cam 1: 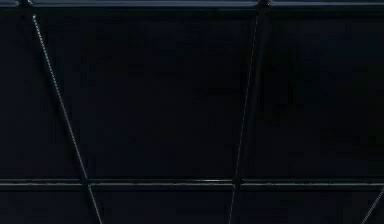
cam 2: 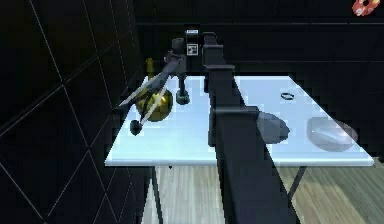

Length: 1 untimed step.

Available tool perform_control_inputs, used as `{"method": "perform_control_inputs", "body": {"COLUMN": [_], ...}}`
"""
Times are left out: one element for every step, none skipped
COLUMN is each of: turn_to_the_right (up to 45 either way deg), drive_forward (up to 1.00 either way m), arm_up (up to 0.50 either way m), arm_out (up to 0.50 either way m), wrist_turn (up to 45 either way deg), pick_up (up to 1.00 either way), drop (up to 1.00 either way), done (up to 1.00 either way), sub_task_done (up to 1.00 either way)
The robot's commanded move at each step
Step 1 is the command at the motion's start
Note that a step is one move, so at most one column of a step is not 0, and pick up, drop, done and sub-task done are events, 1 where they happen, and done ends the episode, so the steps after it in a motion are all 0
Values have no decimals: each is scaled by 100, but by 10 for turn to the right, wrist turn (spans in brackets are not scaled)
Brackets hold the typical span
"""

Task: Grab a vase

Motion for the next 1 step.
{"method": "perform_control_inputs", "body": {"turn_to_the_right": [0], "drive_forward": [0], "arm_up": [0], "arm_out": [0], "wrist_turn": [450], "pick_up": [0], "drop": [0], "done": [0], "sub_task_done": [0]}}
